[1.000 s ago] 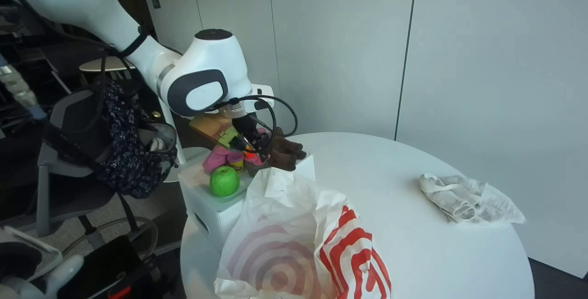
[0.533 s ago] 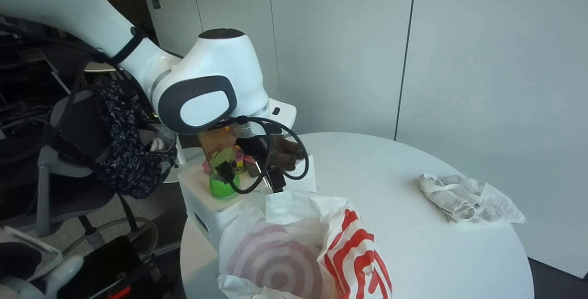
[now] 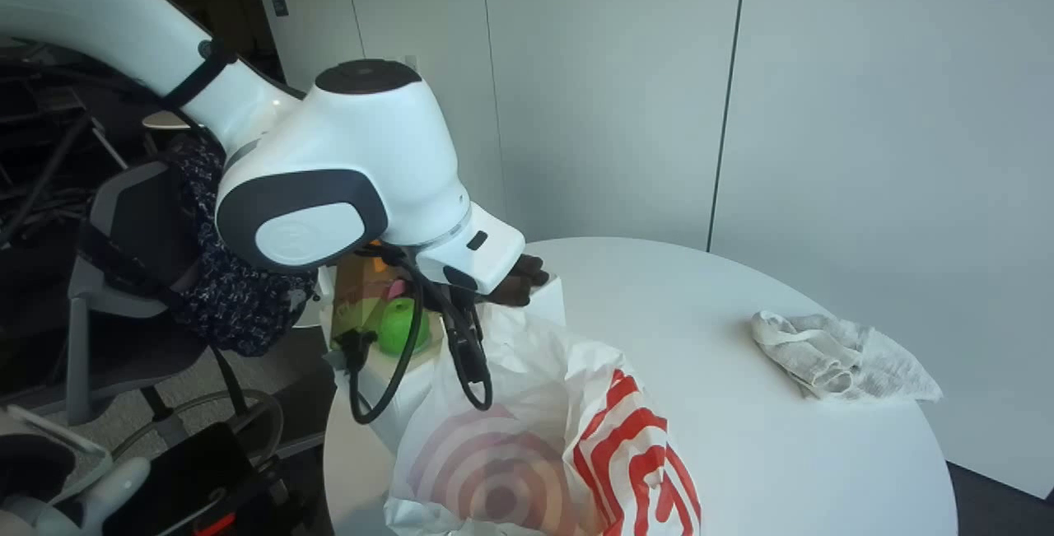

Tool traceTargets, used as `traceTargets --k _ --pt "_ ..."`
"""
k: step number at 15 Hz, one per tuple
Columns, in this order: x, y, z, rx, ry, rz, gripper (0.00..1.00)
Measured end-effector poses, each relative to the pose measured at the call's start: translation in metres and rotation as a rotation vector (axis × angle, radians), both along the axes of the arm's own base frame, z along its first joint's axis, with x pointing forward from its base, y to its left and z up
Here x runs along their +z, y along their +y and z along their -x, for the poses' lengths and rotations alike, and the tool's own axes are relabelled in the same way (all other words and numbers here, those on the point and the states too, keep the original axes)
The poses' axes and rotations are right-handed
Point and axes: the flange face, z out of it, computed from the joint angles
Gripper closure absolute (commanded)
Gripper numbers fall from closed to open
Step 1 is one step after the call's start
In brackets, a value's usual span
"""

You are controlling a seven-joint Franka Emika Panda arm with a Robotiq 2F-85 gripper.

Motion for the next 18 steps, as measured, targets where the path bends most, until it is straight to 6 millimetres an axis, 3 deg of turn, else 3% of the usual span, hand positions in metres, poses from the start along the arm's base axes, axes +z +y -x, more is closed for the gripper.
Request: traceTargets --k 4,10,18 --pt "-0.021 -0.017 0.007 -0.092 0.038 -0.065 0.0" --pt "-0.082 -0.02 0.015 -0.149 0.104 -0.075 0.0" --pt "-0.16 -0.018 -0.007 -0.208 0.138 0.045 0.0"
